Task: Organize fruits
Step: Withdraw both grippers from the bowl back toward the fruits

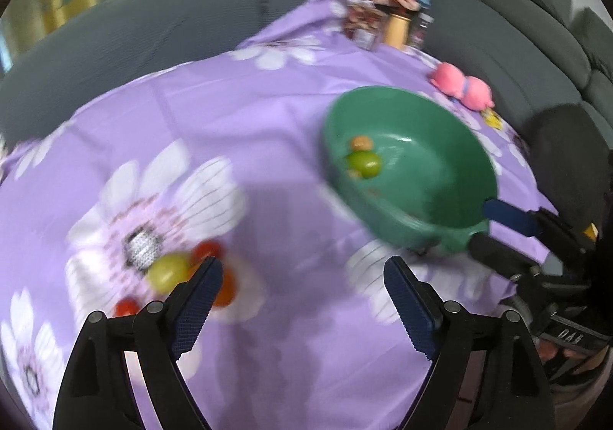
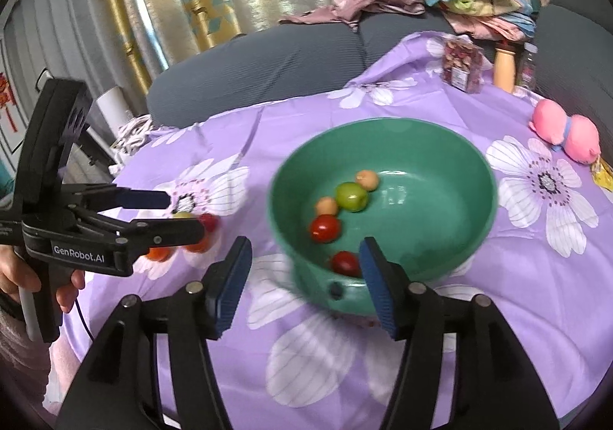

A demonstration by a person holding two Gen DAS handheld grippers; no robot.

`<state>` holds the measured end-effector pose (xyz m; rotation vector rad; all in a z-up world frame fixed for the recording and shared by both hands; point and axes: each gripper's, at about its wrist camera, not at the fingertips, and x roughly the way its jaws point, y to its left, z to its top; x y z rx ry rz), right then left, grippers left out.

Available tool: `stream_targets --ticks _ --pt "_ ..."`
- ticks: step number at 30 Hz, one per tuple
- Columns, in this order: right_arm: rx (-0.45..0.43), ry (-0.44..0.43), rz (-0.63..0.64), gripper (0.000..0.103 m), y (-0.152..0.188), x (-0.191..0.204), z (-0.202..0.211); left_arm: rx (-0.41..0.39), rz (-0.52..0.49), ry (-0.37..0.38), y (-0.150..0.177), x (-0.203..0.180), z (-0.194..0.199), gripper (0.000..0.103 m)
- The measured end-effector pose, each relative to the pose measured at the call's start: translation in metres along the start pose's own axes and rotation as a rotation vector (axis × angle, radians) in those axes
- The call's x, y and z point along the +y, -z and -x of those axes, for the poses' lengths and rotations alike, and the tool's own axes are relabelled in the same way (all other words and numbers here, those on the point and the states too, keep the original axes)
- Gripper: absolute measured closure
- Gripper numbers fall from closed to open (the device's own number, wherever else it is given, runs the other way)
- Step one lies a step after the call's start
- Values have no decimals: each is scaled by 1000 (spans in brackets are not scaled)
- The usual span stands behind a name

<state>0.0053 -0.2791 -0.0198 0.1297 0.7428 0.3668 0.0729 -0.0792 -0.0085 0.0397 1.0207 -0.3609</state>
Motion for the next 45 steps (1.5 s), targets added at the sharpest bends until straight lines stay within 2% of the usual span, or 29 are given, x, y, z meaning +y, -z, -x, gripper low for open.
stream_targets --ticks 9,17,26,31,35,45 --pt "32 -75 111 44 4 55 3 -42 181 -67 57 62 39 17" --pt "54 -147 177 44 9 100 5 -79 267 -123 98 95 68 17" --pt "67 -232 242 45 20 144 12 -132 257 -104 130 91 89 17" --pt "108 -243 280 45 39 160 10 -158 253 -113 137 87 98 17" --pt "138 -242 298 45 47 165 6 -169 240 -124 136 83 98 17" --pt "190 -214 298 45 34 170 -29 -153 181 -178 119 88 81 17"
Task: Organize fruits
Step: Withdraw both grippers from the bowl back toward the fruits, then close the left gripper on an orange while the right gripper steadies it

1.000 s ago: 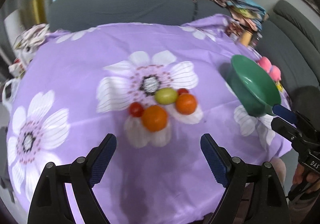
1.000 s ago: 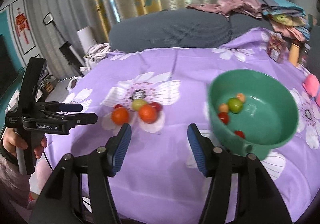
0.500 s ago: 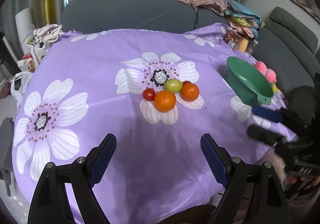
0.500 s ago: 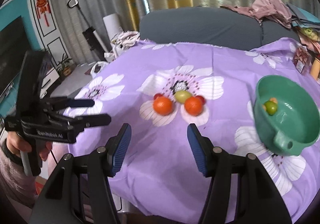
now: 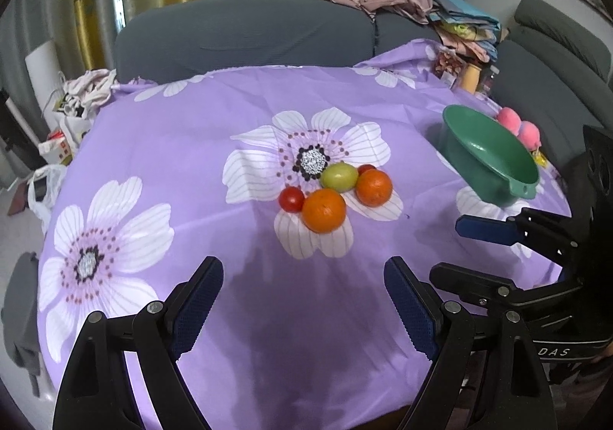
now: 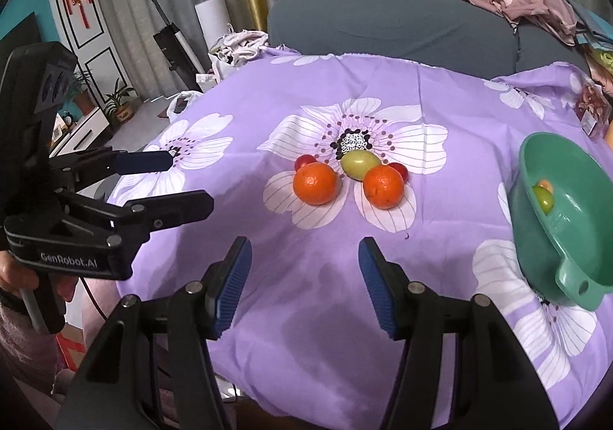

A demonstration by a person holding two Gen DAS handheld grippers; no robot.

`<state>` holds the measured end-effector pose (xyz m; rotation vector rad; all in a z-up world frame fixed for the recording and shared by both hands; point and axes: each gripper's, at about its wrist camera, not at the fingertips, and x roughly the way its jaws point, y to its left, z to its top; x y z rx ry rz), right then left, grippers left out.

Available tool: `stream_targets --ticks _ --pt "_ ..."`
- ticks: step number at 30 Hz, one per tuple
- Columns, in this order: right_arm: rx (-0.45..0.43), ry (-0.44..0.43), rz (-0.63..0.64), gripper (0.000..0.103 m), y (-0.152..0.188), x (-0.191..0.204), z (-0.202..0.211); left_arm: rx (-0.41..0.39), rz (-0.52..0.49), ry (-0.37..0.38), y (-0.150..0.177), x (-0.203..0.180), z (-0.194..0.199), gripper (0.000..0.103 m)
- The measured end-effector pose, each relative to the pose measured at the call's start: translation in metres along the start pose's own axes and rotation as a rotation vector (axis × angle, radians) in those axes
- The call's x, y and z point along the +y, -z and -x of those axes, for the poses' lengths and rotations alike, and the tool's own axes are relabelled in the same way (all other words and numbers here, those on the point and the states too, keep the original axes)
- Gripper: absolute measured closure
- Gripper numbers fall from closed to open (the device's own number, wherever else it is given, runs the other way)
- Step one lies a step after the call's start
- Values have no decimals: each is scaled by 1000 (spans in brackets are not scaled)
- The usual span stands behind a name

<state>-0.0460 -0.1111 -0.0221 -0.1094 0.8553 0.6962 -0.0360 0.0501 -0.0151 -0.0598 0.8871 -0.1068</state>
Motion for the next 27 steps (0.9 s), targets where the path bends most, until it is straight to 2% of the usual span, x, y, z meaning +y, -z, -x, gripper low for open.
stream_targets --ticks 19,24,27 --pt "86 -13 -2 45 -31 -19 -51 53 -13 -7 -28 15 -39 17" --pt "109 -25 -1 45 -35 -24 -63 83 12 51 -36 18 -52 17" --pt "124 -39 -3 45 -37 -26 -72 124 46 134 -41 23 -64 17"
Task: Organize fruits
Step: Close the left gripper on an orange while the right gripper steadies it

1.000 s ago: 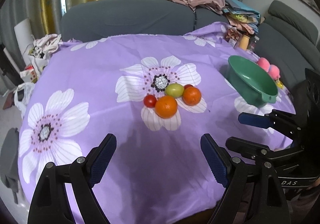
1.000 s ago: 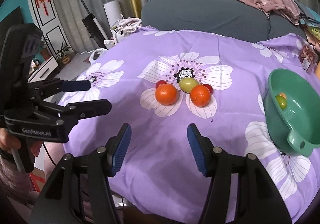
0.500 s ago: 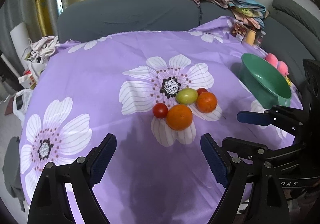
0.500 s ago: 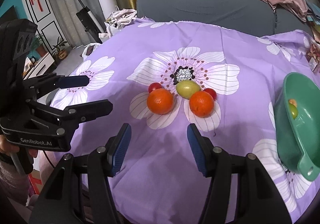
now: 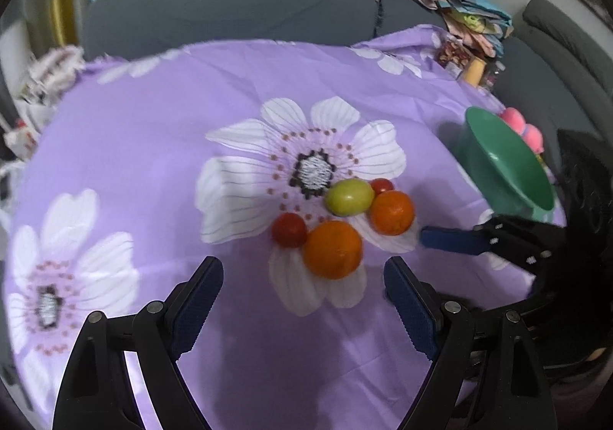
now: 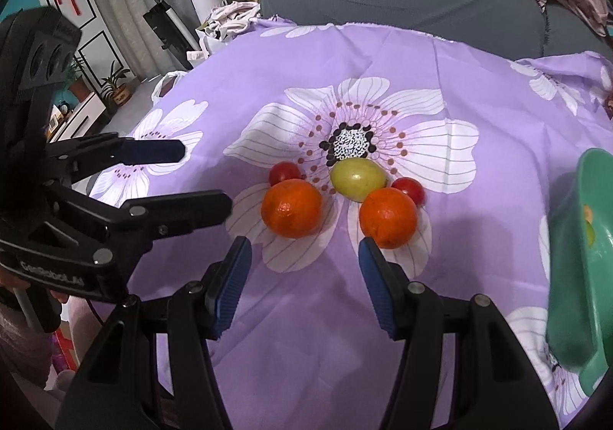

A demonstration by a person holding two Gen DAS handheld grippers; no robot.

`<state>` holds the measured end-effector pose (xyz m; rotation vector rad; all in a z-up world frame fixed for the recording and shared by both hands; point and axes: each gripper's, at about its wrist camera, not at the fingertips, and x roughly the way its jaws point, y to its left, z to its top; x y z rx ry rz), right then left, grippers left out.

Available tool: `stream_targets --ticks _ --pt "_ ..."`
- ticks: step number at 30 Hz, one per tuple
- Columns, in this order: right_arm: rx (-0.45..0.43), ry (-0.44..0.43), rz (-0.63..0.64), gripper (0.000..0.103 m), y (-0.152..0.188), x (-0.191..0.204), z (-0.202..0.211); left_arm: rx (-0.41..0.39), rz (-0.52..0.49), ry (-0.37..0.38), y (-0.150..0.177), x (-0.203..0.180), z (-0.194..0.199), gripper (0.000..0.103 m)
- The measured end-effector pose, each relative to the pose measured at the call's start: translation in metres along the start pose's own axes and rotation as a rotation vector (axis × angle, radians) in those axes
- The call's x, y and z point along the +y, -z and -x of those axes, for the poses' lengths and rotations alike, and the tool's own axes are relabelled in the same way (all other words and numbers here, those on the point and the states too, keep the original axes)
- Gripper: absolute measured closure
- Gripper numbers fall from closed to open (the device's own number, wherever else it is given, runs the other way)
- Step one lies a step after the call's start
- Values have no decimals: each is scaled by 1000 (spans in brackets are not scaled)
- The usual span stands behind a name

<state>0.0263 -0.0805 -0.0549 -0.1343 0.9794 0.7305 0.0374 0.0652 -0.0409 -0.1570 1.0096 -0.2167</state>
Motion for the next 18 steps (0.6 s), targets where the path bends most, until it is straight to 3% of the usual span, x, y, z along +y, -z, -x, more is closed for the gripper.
stream_targets --ticks 2,16,18 --pt "13 -12 -2 45 -1 -2 -6 20 20 35 -4 3 -5 17" --pt "59 -86 -18 45 -10 -12 -38 92 -6 73 -13 0 -38 17" --pt "64 -93 -13 45 -11 -12 -42 100 2 86 -14 1 -41 22"
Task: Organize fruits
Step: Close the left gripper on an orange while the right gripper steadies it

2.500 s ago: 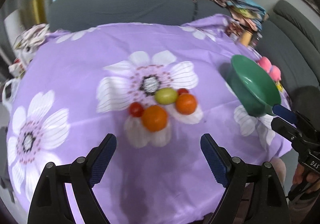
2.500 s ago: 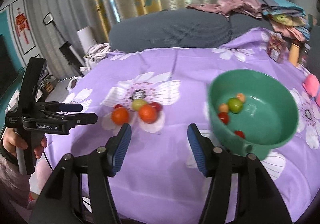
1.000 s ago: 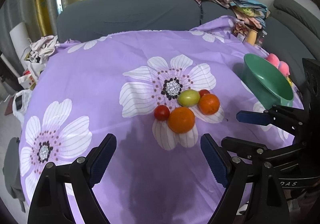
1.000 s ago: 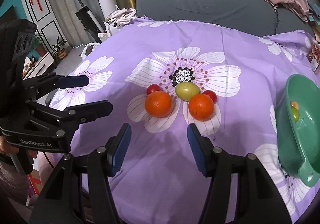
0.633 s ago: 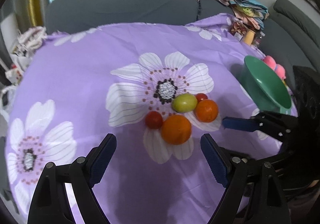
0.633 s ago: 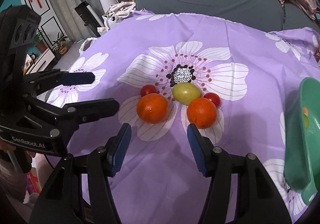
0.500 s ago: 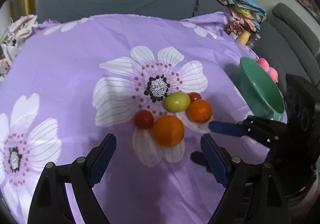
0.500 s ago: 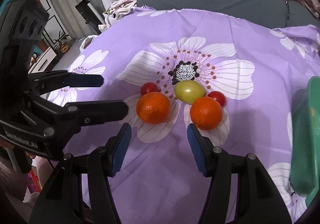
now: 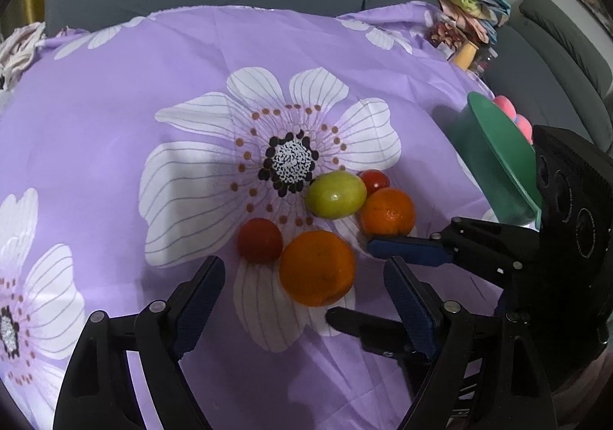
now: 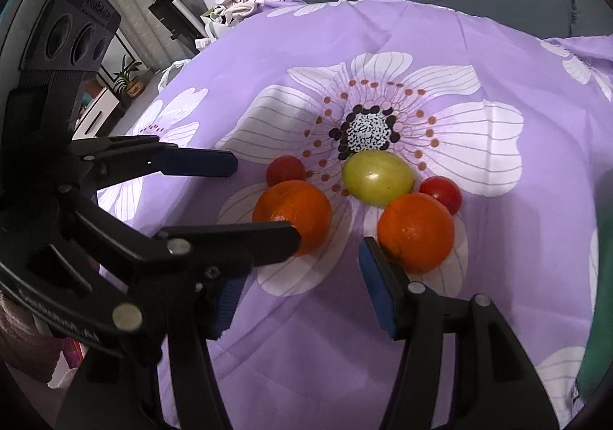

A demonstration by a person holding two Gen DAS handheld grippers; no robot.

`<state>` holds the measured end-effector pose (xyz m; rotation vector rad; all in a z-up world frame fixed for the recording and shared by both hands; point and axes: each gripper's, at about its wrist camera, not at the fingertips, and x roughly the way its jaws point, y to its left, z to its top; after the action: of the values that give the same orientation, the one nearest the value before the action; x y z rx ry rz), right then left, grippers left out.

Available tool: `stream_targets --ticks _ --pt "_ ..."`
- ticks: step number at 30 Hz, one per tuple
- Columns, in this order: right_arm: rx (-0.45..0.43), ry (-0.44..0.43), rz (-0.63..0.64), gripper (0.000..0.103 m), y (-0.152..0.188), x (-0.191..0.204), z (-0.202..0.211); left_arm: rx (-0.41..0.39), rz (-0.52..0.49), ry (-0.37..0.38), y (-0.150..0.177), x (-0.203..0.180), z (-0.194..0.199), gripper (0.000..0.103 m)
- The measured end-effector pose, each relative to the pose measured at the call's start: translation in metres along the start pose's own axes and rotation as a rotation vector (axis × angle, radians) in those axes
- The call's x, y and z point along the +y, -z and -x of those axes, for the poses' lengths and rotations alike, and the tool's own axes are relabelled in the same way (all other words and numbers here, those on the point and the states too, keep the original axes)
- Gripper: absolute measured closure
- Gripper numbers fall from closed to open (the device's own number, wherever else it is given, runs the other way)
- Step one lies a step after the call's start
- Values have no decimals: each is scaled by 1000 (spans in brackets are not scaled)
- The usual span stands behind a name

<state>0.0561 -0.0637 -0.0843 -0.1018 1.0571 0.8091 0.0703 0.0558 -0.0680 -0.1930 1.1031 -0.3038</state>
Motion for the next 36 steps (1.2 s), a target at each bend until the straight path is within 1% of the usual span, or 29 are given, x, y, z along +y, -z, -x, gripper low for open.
stream_targets --ticks 8,13,14,15,17,18,25,36 --pt "18 -24 28 46 -7 1 -12 33 19 34 0 5 -9 36" --pt "27 -46 37 56 -9 2 -16 36 21 40 0 6 -10 39" --pt "28 -50 39 57 -9 2 -16 39 22 40 -1 6 -12 41" --pt "29 -50 41 57 -9 3 -16 42 25 49 -1 6 -13 48" --pt "29 -48 46 58 -9 4 -17 50 36 74 0 6 -14 54" --pt "28 -45 50 58 -9 5 -17 54 39 78 0 5 -15 55" --pt "12 -45 51 58 -5 8 -11 47 28 68 3 -1 -9 56" --pt "-46 -22 65 58 8 18 24 -7 -17 61 9 -29 16 56"
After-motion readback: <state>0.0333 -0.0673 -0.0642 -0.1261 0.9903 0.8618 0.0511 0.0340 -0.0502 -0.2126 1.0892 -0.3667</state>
